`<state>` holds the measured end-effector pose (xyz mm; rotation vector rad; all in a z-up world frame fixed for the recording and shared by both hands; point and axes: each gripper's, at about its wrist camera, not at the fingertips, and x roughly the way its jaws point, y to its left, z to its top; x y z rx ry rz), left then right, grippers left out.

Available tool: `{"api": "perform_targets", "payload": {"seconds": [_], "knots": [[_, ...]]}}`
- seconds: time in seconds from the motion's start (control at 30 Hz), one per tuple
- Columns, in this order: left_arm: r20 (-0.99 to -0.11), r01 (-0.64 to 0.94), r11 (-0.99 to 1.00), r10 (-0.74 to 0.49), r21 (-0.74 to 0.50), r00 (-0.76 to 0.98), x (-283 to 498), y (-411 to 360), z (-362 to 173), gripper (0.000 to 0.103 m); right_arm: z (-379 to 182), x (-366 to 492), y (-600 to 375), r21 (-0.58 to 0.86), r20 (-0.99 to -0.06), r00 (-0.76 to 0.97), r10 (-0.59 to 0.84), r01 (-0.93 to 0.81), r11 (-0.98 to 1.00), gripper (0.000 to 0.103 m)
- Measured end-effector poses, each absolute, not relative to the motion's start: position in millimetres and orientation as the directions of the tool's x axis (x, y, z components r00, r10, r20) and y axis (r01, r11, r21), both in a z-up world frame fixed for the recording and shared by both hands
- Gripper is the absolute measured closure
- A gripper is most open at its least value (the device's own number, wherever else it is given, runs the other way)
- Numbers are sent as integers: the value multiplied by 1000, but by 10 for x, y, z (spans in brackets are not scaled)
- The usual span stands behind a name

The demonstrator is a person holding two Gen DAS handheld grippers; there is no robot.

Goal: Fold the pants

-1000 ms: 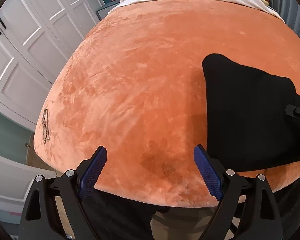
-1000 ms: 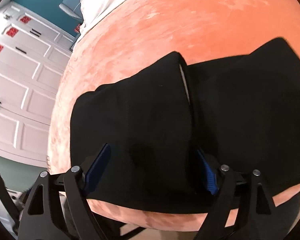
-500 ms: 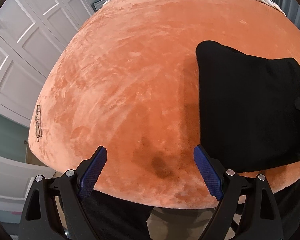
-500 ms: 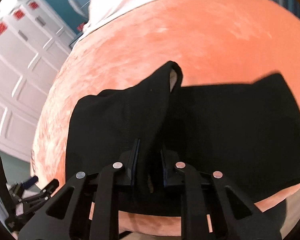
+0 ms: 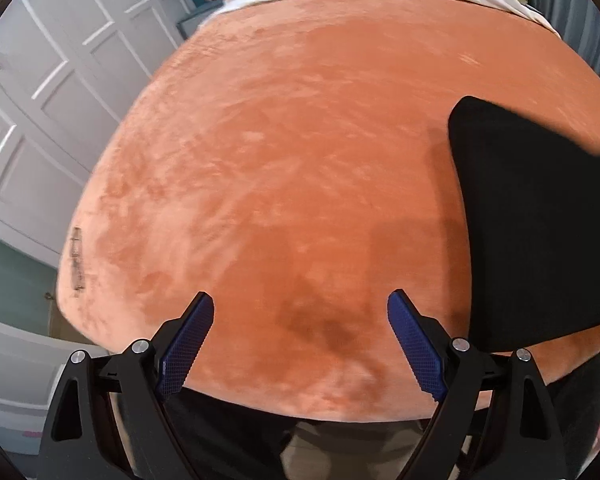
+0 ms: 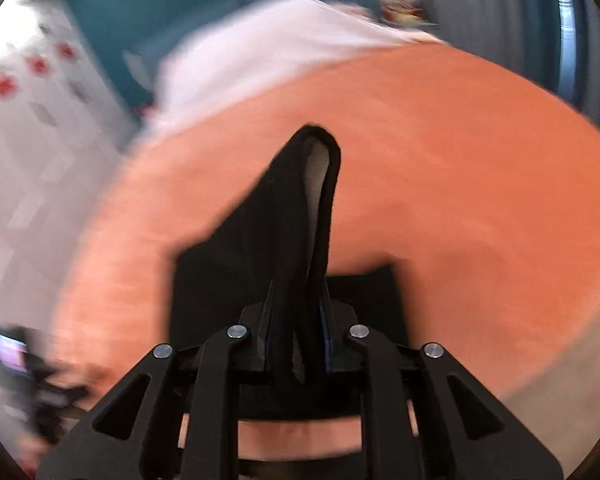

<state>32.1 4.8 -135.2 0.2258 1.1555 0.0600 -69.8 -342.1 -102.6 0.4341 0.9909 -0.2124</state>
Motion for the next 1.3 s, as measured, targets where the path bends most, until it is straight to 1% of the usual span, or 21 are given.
{"api": "perform_targets", "payload": {"seconds": [0.03, 0.07, 0.1, 0.17, 0.23, 0.27, 0.3, 0.33, 0.53, 0.63, 0.77, 0.8, 0.9, 1.03, 1.1, 1.13, 1.17, 1.2, 1.23, 1.27, 1.3], "knots": [[-909, 80, 978, 147, 193, 389, 329, -6, -1379, 17, -1371, -703, -3540, 243, -887, 461, 35, 401, 883, 85], [-921, 94, 981, 124, 170, 371, 342, -58, -1404, 17, -1701, -741, -3649, 284, -900, 429, 81, 434, 855, 76], [-932, 111, 984, 93, 139, 349, 354, -124, -1417, 17, -1732, -805, -3679, 340, -877, 470, 104, 451, 825, 67], [-941, 130, 986, 53, 102, 335, 365, -208, -1409, 17, -1612, -904, -3736, 418, -837, 530, 136, 461, 782, 62], [-948, 133, 991, -22, 22, 318, 420, -271, -1384, 17, -1495, -934, -3717, 423, -819, 563, 112, 459, 781, 61], [-949, 133, 991, -58, -18, 310, 453, -297, -1391, 17, -1456, -923, -3764, 423, -812, 574, 105, 456, 783, 56], [-951, 128, 991, -83, -46, 299, 493, -328, -1403, 17, -1414, -904, -3809, 422, -810, 578, 99, 457, 783, 48], [-953, 123, 991, -92, -59, 289, 533, -357, -1427, 17, -1402, -911, -3818, 423, -807, 583, 95, 458, 782, 45], [-962, 152, 988, -48, -7, 269, 685, -706, -1645, 17, -1554, -866, -3811, 425, -822, 557, 120, 460, 780, 42], [-969, 168, 986, -59, -18, 242, 735, -831, -1791, 17, -1720, -883, -3802, 435, -828, 543, 142, 461, 774, 28], [-960, 146, 989, -62, -22, 272, 790, -878, -1875, 16, -1942, -744, -3736, 477, -825, 525, 210, 448, 756, 25], [-961, 140, 990, -66, -29, 270, 806, -882, -1893, 16, -1973, -743, -3736, 489, -822, 526, 220, 452, 746, 21], [-962, 97, 991, -118, -97, 245, 861, -836, -1959, 15, -2036, -725, -3718, 509, -811, 540, 227, 459, 728, 15], [-945, 29, 962, -271, -271, 185, 973, -652, -2146, 12, -2019, -658, -3599, 480, -822, 528, 214, 441, 758, 15], [-924, 33, 940, -339, -339, 178, 1003, -568, -2163, 18, -2006, -617, -3519, 463, -830, 518, 205, 438, 771, 24], [-914, 54, 932, -363, -359, 179, 997, -565, -2137, 41, -2006, -604, -3494, 455, -834, 515, 198, 440, 774, 27], [-886, 85, 902, -433, -424, 170, 991, -564, -2100, 75, -2000, -597, -3479, 463, -832, 515, 205, 441, 769, 36], [-873, 85, 888, -460, -452, 163, 982, -556, -2040, 78, -1975, -596, -3465, 476, -827, 520, 213, 447, 757, 45], [-872, 87, 890, -457, -448, 175, 977, -546, -1983, 86, -1929, -592, -3444, 474, -828, 520, 210, 449, 758, 51], [-865, 98, 885, -467, -456, 186, 976, -510, -1893, 87, -1879, -580, -3425, 473, -827, 522, 209, 446, 760, 66], [-855, 91, 877, -481, -472, 194, 976, -456, -1836, 88, -1773, -570, -3389, 474, -823, 530, 205, 441, 762, 69]]}}
